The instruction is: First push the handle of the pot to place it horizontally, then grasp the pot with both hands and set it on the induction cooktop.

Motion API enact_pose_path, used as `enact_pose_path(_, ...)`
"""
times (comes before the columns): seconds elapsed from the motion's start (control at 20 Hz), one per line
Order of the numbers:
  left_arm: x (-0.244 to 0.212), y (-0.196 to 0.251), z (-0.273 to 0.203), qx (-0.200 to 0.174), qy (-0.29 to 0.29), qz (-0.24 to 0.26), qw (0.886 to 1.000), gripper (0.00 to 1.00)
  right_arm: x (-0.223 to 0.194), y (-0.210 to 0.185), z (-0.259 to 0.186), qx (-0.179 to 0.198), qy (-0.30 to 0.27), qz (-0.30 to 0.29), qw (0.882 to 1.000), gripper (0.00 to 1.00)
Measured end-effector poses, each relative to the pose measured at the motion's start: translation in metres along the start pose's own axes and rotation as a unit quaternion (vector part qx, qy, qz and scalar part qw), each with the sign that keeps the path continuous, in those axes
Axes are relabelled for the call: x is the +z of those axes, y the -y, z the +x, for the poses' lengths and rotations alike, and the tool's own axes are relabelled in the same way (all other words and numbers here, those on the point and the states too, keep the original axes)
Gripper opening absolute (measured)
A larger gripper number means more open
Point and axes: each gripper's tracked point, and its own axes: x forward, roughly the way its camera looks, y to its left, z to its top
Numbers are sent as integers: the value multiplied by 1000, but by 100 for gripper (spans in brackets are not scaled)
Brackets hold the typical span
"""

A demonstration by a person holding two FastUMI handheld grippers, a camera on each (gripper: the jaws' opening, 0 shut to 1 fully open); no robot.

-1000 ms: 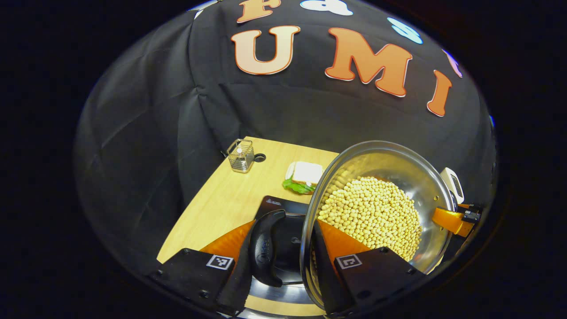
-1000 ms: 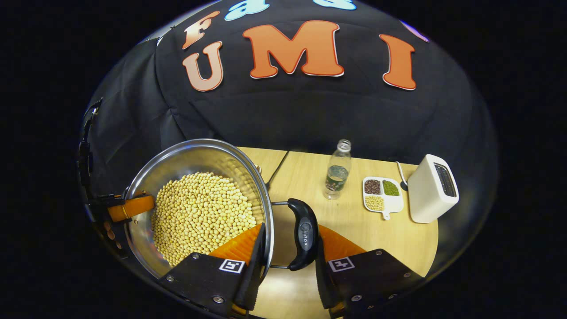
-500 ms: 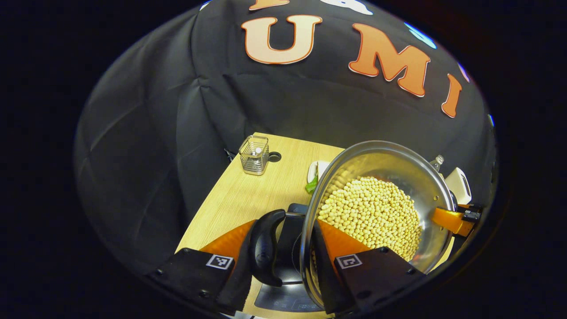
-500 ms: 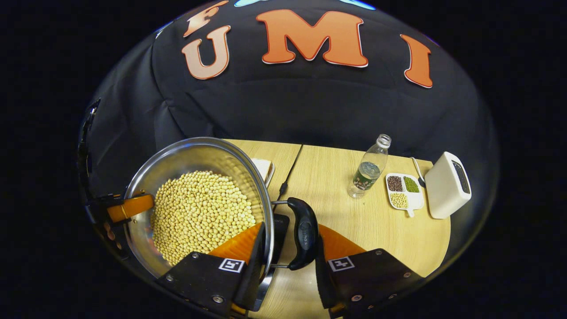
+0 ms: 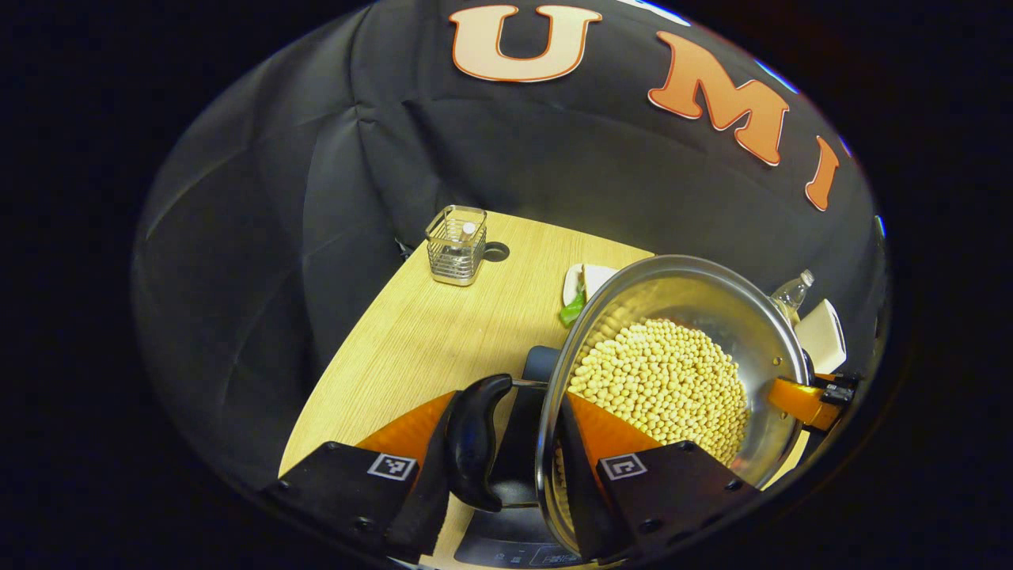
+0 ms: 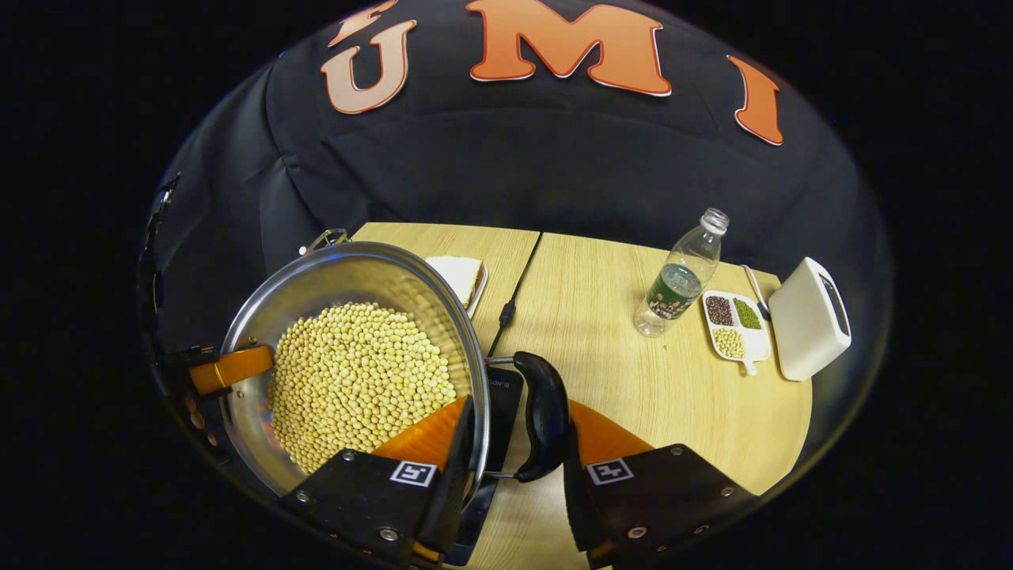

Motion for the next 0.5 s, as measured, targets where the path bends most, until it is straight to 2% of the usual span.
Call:
enact_pose_path(0.25, 2, -4, 32, 3, -23, -18, 1000, 70, 11, -3, 2, -5, -21, -2, 1000, 55)
enact_pose_path(0.4, -5, 0, 28, 5, -24, -20, 999, 70, 10, -3, 1, -3, -24, -3, 1000, 55)
enact_pose_path(0.45, -5, 1, 26, 5, -26, -21, 999, 70, 9, -1, 1, -2, -26, 0, 1000, 51)
enact_pose_path(0.5, -7, 1, 25, 7, -29, -21, 999, 70, 10, 0, 1, -2, -28, 3, 1000, 55)
